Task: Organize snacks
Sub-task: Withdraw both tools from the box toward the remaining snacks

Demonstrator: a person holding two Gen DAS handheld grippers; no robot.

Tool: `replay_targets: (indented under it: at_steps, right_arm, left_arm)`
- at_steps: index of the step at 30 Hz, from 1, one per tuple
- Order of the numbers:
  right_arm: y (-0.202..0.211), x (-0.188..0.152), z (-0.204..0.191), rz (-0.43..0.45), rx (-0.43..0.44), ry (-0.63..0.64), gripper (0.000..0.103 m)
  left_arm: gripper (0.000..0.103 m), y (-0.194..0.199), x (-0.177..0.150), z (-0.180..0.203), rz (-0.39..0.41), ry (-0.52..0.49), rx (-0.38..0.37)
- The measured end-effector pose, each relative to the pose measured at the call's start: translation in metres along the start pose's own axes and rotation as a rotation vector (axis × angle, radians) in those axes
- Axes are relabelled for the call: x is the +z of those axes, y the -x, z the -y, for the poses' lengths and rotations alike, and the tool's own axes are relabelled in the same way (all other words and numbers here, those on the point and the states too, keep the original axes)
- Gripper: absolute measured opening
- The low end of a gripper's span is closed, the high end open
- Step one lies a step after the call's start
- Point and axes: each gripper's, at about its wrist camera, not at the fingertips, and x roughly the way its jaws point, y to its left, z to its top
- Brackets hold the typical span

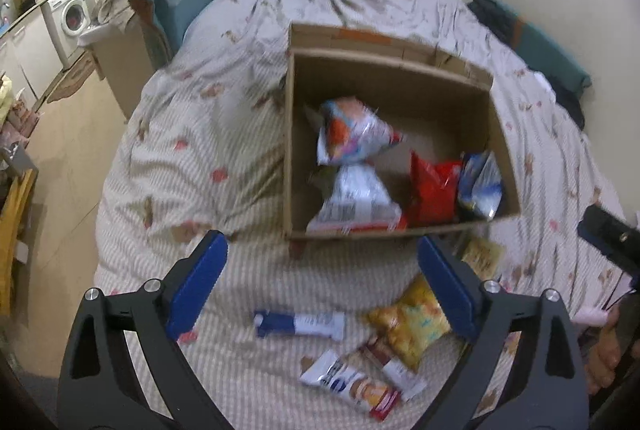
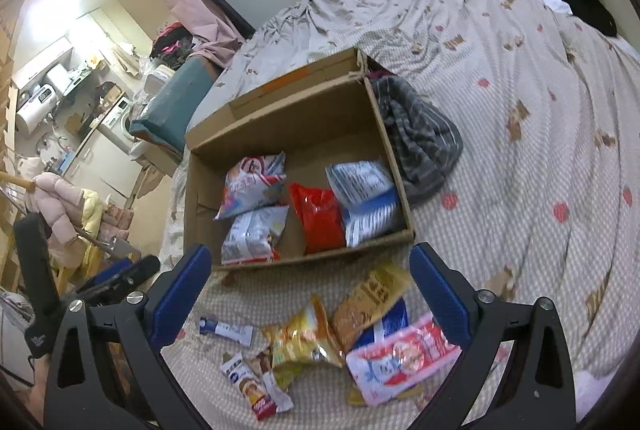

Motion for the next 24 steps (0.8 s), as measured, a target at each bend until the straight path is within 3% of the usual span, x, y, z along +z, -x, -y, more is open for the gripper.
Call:
replay_targets:
  at_steps: [4, 15, 19, 24]
  right_arm:
    - [0.002, -0.014, 0.005, -0.033, -0.012, -0.029, 0.101]
    - [-0.022, -0.045, 0.014, -0.192, -0.071, -0.043, 0.101]
    - [-0.032, -0.051, 0.013, -0.24, -0.062, -0.04, 0.101]
    - [-0.039, -0.053, 0.012, -0.261, -0.051, -0.053, 0.101]
  left_arm:
    - [0.094, -0.009, -0.016, 0.001, -0.077, -0.014, 0.012]
    - [0.094, -0.028, -0.04, -0.005, -0.195, -0.003, 0.053]
    - [0.094, -0.031, -0.041, -0.017, -0.214, 0.061, 0.032]
    - [0.094, -0.033, -0.033, -0.05, -0.196, 0.177, 0.08]
